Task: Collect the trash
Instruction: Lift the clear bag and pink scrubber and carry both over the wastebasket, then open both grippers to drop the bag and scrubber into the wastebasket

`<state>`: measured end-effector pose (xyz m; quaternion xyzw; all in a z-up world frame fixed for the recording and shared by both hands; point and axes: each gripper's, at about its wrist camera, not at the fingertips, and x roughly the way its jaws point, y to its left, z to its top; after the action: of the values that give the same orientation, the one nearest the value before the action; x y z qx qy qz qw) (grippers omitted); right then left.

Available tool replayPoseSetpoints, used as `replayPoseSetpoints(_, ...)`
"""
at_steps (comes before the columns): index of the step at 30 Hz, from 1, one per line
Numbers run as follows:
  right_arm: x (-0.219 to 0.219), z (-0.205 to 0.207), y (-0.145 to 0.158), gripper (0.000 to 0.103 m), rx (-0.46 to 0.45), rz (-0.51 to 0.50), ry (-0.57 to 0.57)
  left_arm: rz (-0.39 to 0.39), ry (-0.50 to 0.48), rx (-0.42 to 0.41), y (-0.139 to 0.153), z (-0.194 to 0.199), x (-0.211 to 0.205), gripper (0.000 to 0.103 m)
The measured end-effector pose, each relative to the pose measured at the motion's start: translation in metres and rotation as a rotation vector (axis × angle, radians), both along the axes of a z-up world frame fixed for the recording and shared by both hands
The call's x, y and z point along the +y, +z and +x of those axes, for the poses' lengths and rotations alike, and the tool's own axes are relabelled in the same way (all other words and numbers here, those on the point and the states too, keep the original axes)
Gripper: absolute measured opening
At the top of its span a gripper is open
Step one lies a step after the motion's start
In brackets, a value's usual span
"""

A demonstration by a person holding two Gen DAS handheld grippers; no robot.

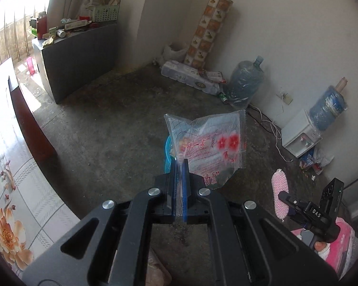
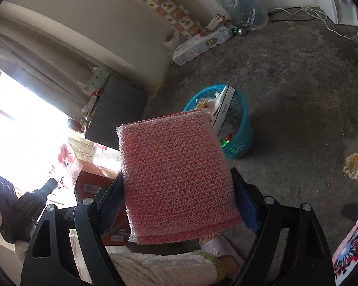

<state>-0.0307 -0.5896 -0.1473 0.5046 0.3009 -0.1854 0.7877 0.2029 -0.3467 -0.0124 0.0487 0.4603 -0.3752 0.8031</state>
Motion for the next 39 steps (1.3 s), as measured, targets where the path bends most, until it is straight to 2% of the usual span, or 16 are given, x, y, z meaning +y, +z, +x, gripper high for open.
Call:
replayPoseSetpoints(7, -0.048, 0.032, -0.019, 0.081, 0.012, 0.011, -0.029, 0.092, -0.040, 0.227, -0.084, 0.047, -0.096, 0.002)
replayPoseSetpoints(11, -0.078, 0.071, -0.029, 0.081, 0.035, 0.001, -0.004, 0.134, -0.019, 0.367, -0.143, 0.070, -0.140, 0.002)
replayPoseSetpoints(16, -0.109, 0.131, -0.047, 0.081, 0.089, -0.022, 0.053, 0.180, 0.025, 0.505, -0.212, 0.086, -0.180, 0.002)
replayPoseSetpoints(20, -0.126, 0.180, -0.069, 0.082, 0.175, -0.036, 0.108, 0.186, 0.061, 0.559, -0.248, 0.095, -0.197, 0.003)
replayPoseSetpoints(22, -0.130, 0.202, -0.082, 0.082, 0.228, -0.053, 0.140, 0.193, 0.089, 0.558, -0.262, 0.100, -0.201, 0.004)
replayPoseSetpoints(26, -0.127, 0.236, -0.112, 0.084, 0.368, -0.108, 0.233, 0.214, 0.126, 0.576, -0.278, 0.109, -0.205, 0.012)
replayPoseSetpoints(27, -0.125, 0.241, -0.118, 0.084, 0.393, -0.117, 0.255, 0.201, 0.133, 0.584, -0.278, 0.112, -0.203, 0.012)
replayPoseSetpoints(29, -0.119, 0.246, -0.127, 0.084, 0.432, -0.131, 0.290, 0.184, 0.123, 0.587, -0.277, 0.114, -0.203, 0.021)
replayPoseSetpoints(30, -0.117, 0.248, -0.129, 0.084, 0.445, -0.139, 0.300, 0.189, 0.120, 0.588, -0.277, 0.115, -0.203, 0.022)
replayPoseSetpoints(34, -0.115, 0.242, -0.126, 0.086, 0.445, -0.153, 0.294, 0.187, 0.145, 0.618, -0.273, 0.119, -0.195, 0.034)
replayPoseSetpoints(39, -0.112, 0.238, -0.110, 0.087, 0.412, -0.173, 0.298, 0.144, 0.166, 0.605, -0.250, 0.121, -0.180, 0.041)
